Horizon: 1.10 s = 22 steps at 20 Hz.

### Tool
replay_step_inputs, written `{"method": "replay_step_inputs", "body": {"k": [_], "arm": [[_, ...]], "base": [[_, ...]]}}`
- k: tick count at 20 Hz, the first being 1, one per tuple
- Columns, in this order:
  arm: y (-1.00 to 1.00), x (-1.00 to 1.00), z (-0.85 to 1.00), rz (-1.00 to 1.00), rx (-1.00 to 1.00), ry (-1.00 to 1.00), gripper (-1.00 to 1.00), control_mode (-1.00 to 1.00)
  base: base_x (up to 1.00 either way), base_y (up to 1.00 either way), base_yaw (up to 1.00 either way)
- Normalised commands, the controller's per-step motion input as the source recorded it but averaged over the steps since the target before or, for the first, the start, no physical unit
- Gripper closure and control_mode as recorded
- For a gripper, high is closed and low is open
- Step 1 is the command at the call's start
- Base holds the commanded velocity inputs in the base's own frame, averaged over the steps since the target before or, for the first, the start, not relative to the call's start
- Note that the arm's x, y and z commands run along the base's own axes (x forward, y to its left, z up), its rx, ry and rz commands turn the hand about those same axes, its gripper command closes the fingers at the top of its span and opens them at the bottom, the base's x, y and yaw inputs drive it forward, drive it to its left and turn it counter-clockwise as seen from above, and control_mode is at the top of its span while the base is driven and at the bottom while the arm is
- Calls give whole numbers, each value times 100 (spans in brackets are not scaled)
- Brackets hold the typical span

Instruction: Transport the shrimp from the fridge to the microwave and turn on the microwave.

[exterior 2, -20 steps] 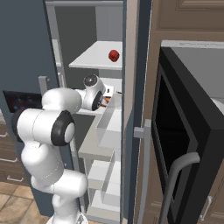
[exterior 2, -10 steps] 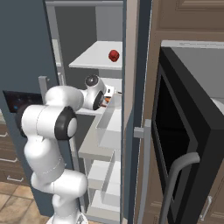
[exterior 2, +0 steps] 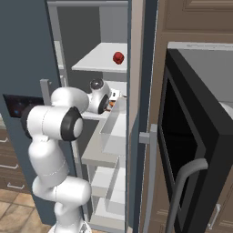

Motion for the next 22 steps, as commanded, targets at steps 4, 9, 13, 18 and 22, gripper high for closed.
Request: {"method": "replay_step_inputs", "body": {"k": [4,9,13,18,22], "arm": [[0,21,-7,0,0,2,-100,-100],[0,19,-10,0,0,3,-100,-100],[0,20,-11,0,0,3,-100,-100],[-2,18,-9,0,0,2,-100,-100],[-5,16,-8,0,0,1,-100,-100]], "base": [[0,0,0],[0,0,0],[0,0,0],[0,0,0],[0,0,0]]}}
